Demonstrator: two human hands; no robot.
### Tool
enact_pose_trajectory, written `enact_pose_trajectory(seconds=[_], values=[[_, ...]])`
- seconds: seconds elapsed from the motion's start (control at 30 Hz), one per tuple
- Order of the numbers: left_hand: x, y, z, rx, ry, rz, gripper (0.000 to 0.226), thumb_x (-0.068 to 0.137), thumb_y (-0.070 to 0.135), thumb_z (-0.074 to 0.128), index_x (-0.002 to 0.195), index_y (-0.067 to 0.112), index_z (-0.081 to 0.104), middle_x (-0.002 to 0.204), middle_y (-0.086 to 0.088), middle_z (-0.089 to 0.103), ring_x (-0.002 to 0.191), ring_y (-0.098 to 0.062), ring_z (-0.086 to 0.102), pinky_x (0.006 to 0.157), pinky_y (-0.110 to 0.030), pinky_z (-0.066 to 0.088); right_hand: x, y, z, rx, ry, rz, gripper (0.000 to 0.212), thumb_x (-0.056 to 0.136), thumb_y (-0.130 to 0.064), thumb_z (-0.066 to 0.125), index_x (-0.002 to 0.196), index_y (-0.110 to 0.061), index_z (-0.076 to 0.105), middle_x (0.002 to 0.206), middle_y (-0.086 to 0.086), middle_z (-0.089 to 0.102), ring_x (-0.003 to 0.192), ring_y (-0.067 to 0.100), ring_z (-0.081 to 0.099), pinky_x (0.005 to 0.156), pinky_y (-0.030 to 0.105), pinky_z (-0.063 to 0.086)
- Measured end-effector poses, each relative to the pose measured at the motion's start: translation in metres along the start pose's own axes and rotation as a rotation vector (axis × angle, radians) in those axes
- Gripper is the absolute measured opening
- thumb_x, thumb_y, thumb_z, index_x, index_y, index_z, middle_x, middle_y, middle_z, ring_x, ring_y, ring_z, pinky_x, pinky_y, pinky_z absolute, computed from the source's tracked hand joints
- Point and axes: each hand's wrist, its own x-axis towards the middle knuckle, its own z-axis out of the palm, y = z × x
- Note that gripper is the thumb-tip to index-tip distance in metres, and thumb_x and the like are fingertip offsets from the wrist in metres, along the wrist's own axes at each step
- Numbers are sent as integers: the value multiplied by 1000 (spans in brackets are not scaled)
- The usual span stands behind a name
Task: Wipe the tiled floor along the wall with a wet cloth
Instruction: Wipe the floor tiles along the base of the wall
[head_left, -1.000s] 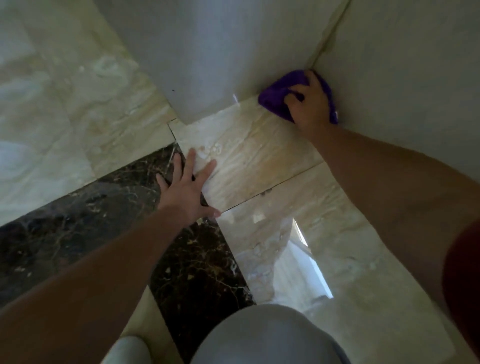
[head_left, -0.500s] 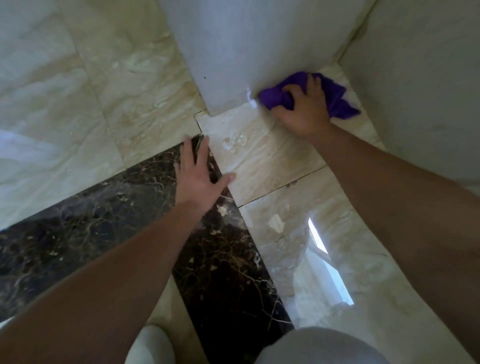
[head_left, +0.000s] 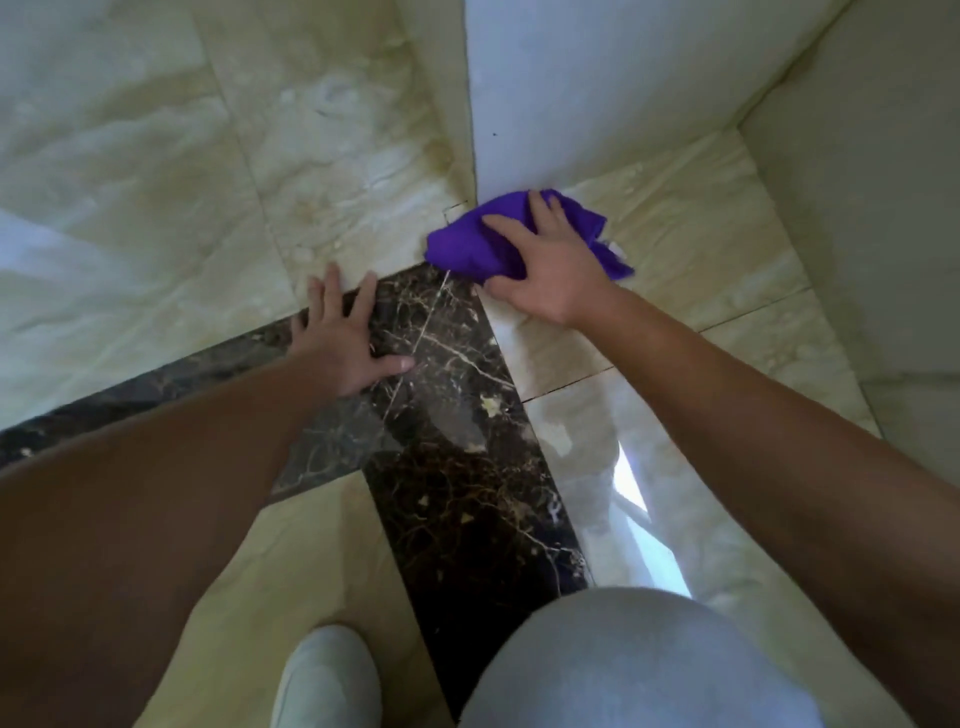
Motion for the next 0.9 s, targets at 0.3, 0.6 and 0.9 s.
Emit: enact_pose_trajectory(seconds=[0.3,0.6,0.9], values=[[35,-36,-90,212,-269,48,105,73,83,52,159,33,22,171,-7,6,157,-30,12,125,-51,13,-32,-13,25,-141,-177,-212,74,90,-57,58,155,-35,30,169,10,-10,156,28,-8,125,47,1],[27,-91,-42,127,99,109,97,89,76,37,161,27,-5,169,-13,-16,157,-31,-10,125,-51,5,17,-72,34,-137,-191,-81,86,89,-67,51,159,-33,14,166,15,-20,155,32,-14,125,45,1],[76,-147,-76,177,233,35,85,93,75,22,161,29,0,170,-11,-12,157,-31,-8,125,-52,3,52,-90,27,110,-214,47,83,86,-64,58,157,-36,24,168,2,-18,155,20,-15,124,40,4]])
